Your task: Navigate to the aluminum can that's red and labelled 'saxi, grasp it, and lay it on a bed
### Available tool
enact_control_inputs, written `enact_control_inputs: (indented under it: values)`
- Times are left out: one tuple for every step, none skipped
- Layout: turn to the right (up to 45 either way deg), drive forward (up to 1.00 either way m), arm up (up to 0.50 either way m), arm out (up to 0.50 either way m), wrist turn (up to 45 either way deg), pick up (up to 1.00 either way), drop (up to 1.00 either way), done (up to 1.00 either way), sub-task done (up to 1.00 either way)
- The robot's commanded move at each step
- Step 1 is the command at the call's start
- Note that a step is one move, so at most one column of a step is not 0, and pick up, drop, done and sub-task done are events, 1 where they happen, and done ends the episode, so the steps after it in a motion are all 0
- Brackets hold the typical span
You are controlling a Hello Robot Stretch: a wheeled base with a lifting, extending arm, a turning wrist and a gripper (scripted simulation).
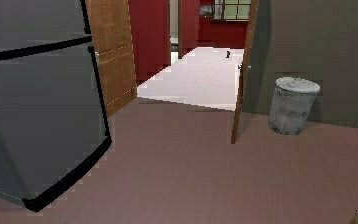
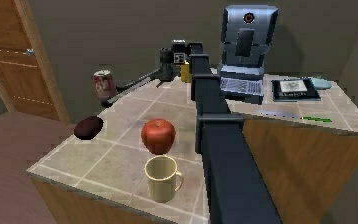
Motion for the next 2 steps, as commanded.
enact_control_inputs:
  values:
    - [0.0, 0.00, 0.00, 0.00, -45.0, 0.00, 0.00, 0.00, 0.00]
    - [0.0, 0.00, 0.00, 0.00, -6.0, 0.00, 0.00, 0.00, 0.00]
